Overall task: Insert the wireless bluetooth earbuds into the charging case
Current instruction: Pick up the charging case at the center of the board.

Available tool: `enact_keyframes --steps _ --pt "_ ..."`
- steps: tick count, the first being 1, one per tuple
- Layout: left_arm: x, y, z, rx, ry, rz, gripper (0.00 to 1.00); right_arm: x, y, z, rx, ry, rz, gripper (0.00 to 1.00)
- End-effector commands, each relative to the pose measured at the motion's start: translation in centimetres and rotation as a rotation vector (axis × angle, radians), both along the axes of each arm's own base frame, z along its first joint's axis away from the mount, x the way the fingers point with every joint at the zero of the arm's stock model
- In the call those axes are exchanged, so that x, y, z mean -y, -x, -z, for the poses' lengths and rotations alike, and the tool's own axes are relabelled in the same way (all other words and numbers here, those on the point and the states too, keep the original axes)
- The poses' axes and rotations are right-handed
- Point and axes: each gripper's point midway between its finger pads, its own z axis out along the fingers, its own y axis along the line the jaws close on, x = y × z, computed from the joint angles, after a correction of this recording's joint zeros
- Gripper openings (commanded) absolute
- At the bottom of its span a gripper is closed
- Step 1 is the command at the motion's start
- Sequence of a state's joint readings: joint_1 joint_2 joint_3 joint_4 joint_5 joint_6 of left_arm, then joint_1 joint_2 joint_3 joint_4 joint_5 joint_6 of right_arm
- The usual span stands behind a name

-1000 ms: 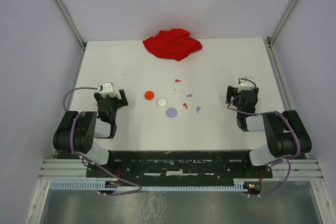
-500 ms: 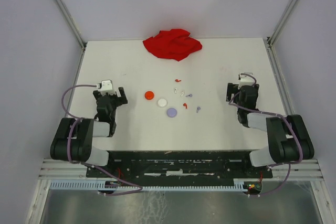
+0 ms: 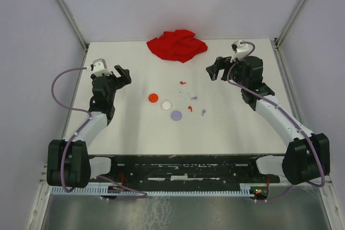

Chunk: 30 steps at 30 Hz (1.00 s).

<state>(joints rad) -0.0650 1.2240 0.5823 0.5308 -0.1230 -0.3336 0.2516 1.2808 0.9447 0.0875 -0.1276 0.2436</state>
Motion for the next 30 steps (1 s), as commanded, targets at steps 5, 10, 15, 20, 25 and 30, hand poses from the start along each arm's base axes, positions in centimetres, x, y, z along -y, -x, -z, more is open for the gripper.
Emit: enact_keyframes --steps 5,10,15,20,25,30 --pt "4.5 0.4 -0.8 -0.070 0.214 0.186 0.99 -10.4 0.6 -0.3 -0.138 -0.198 -0.382 0.99" --pt "2.8 1.0 -1.1 -0.095 0.202 0.093 0.99 -15.2 0.6 4.6 -0.213 0.054 -0.339 0.99" --pt "2.5 1.6 -1.3 -0.118 0.187 0.076 1.00 -20.3 1.3 7.5 -0.226 0.189 -0.410 0.99" --pt "3.5 1.6 -0.6 -0.144 0.187 0.138 1.00 -24.5 2.1 10.0 -0.211 0.318 -0.475 0.99" --pt "3.7 1.8 -0.4 -0.148 0.186 0.146 0.98 -27.6 2.2 12.4 -0.188 0.419 -0.521 0.99" --pt "2.7 1.9 -0.1 -0.162 0.166 0.096 0.98 -29.7 2.1 14.3 -0.186 0.481 -0.544 0.96"
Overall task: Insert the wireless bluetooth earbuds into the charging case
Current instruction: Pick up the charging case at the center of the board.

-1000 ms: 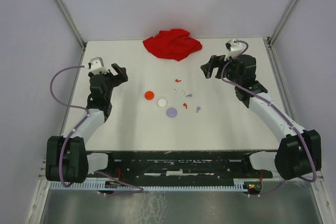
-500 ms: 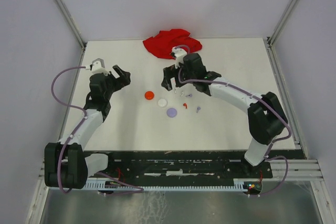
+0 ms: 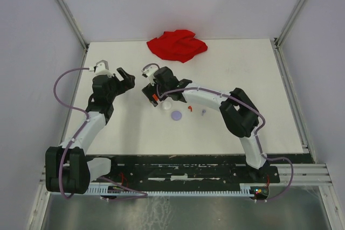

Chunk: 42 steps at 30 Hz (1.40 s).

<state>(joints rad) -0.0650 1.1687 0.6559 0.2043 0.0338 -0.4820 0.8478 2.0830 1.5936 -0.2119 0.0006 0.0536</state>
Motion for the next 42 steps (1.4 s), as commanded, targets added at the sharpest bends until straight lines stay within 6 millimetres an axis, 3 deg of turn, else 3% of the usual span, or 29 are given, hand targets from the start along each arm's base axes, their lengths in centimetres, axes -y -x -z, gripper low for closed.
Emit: enact_keyframes --steps 1,15,33,42 --pt "-0.6 -0.4 -1.8 0.032 -0.004 -0.035 0.98 -1.6 -1.5 -0.7 0.084 0.041 -0.013 0.96" --pt "-1.3 -0.3 -1.5 0.015 -0.011 -0.065 0.98 -3.1 -2.7 2.5 0.071 0.109 -0.041 0.85" --pt "-2.0 -0.5 -0.9 -0.001 -0.010 -0.084 0.98 -3.7 -2.4 4.6 0.020 0.121 -0.056 0.75" --pt "-2.1 -0.6 -0.7 -0.004 -0.006 -0.083 0.97 -3.8 -2.4 5.3 0.005 0.126 -0.055 0.62"
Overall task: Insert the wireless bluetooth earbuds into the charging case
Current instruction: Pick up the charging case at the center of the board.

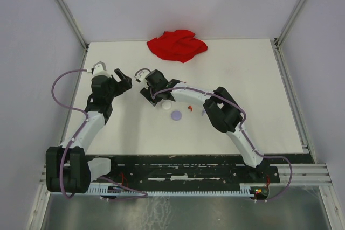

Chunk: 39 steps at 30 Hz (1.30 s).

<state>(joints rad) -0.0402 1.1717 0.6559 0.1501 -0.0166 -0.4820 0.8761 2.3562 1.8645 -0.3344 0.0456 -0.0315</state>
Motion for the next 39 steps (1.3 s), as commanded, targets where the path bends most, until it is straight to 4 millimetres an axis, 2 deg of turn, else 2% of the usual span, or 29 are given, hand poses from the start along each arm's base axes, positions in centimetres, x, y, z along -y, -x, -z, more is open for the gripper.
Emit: enact_keyframes --steps 1,3,7,10,14,20,26,30,35,39 --pt "-0.2 -1.0 -2.1 0.052 0.012 -0.011 0.97 -1.0 -0.6 -0.9 0.013 -0.029 0.000 0.60" --pt "-0.2 -1.1 -2.0 0.052 0.014 -0.009 0.97 -1.0 -0.6 -0.8 0.012 -0.026 0.001 0.52" --pt "0.1 -1.2 -1.9 0.055 0.028 0.001 0.96 -0.9 -0.6 -1.2 0.023 -0.027 -0.002 0.30" --pt "0.6 -1.5 -1.7 0.055 0.052 0.023 0.96 -0.9 -0.8 -3.2 0.071 -0.064 -0.016 0.24" --pt "1.6 -1.8 -1.5 0.052 0.095 0.063 0.94 -0.5 -0.8 -6.8 0.165 -0.129 -0.043 0.23" --pt "3.8 -2.0 -2.1 0.074 0.187 0.160 0.93 1.1 -0.1 -12.0 0.232 -0.216 -0.068 0.22" --pt "8.0 -1.3 -2.9 0.098 0.377 0.357 0.93 3.3 1.9 -15.4 0.233 -0.284 -0.112 0.22" --pt "10.3 -0.6 -2.7 0.092 0.517 0.470 0.91 5.3 3.5 -17.5 0.255 -0.333 -0.133 0.23" --pt "12.2 0.4 -3.8 0.123 0.609 0.564 0.85 7.6 5.2 -18.2 0.276 -0.334 -0.142 0.23" --pt "13.9 1.4 -4.5 0.118 0.624 0.622 0.81 8.7 5.7 -18.2 0.287 -0.319 -0.136 0.23"
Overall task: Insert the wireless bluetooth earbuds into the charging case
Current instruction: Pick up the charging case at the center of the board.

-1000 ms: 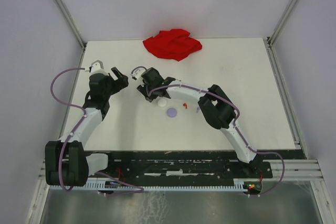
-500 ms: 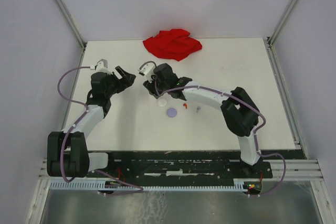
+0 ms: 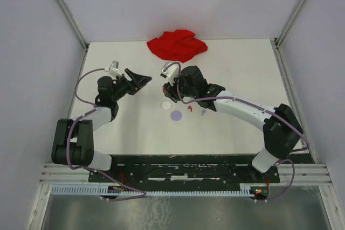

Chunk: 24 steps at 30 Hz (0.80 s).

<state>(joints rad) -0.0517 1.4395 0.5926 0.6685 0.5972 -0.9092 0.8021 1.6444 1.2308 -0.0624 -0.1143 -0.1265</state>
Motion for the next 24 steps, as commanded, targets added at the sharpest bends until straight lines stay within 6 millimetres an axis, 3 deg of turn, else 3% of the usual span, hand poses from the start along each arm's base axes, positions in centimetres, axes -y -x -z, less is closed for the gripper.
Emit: enact_keyframes --steps 1,9,24 --pt "3.1 1.7 -3.9 0.105 0.086 0.134 0.80 0.4 0.4 -2.4 0.067 -0.040 -0.019 0.23" --pt "6.7 4.0 -3.9 0.102 0.105 0.256 0.72 1.0 0.5 -2.0 0.068 -0.022 -0.020 0.23" --pt "8.3 5.0 -1.1 0.035 0.106 0.318 0.65 0.7 0.5 -1.7 0.061 -0.023 -0.034 0.22"
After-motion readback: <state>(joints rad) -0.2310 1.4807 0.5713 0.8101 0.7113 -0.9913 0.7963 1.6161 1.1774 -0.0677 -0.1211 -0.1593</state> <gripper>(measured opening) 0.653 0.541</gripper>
